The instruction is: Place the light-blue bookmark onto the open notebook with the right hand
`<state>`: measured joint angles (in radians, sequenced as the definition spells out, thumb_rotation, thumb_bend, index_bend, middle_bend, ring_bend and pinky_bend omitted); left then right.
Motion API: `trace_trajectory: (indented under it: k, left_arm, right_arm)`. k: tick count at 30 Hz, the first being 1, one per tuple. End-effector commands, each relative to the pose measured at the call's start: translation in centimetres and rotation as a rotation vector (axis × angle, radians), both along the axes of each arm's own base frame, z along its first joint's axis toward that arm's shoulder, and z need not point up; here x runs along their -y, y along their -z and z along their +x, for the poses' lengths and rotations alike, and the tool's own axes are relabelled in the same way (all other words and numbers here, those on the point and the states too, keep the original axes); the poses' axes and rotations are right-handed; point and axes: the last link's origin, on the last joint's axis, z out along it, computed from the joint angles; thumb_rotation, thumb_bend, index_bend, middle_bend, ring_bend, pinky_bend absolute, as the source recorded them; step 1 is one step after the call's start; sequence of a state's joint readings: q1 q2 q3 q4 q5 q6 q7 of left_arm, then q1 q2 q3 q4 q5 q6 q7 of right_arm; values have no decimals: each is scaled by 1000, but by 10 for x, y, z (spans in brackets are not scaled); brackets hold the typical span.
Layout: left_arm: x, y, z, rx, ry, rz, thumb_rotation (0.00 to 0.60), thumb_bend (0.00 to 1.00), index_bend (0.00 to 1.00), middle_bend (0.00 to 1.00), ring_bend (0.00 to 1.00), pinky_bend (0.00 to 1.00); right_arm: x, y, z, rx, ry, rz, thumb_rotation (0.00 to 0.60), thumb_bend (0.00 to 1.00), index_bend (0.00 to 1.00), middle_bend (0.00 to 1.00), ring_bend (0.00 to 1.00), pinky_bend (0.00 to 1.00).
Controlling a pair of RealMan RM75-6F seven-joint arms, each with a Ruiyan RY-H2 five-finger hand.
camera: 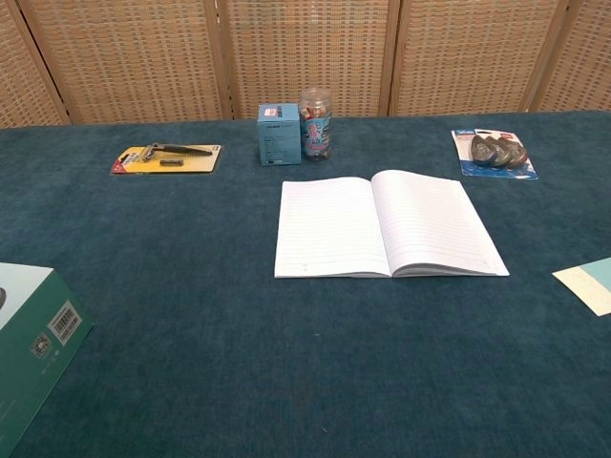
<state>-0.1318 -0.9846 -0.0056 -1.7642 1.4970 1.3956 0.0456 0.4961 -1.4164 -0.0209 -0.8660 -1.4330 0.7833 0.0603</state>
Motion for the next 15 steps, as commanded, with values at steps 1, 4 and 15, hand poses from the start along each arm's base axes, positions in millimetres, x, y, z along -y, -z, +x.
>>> trace_trajectory:
  k: [1,4,15]
  left_arm:
    - [0,0,0,0,1,-1,600,0,0,0,0,0]
    - [1,0,0,0,2,1,600,0,0,0,0,0]
    - [2,3,1,-6,5,-14,600,0,0,0,0,0]
  right_arm:
    - [-1,-1,-5,-5,20,-4,600,1000,144,87,0,100]
    - [-3,-3,-12,-20,36,-6,600,1000,144,87,0,100]
    - [-22,-14,-26,-54,35,-13,600,1000,144,92,0,100]
